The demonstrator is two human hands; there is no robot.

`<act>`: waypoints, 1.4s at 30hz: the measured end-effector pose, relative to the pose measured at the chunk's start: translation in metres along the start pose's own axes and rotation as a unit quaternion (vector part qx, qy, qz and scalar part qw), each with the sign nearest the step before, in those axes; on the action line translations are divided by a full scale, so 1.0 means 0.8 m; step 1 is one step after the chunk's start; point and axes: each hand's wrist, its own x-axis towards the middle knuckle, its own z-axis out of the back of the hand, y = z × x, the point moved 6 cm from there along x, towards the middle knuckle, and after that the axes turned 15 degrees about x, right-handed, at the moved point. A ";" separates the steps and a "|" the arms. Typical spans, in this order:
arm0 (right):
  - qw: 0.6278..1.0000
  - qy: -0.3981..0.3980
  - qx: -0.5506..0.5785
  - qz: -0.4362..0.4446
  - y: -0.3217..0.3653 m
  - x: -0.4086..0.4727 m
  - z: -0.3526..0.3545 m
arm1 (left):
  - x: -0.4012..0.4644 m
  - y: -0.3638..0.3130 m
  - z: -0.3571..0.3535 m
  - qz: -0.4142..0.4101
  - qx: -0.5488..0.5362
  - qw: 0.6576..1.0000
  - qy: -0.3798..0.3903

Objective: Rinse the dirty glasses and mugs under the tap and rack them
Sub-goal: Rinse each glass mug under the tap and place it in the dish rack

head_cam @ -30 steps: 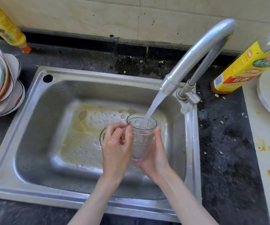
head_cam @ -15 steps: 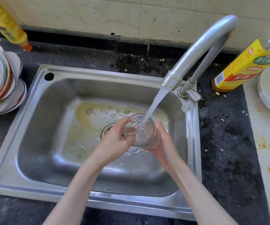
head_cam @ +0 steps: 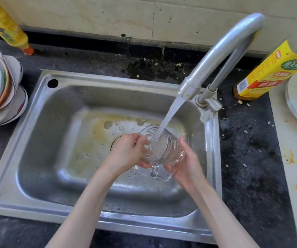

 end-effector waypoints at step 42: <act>0.997 -0.013 0.067 0.021 0.006 0.007 0.011 | 0.008 -0.009 -0.023 0.120 -0.414 0.873 0.229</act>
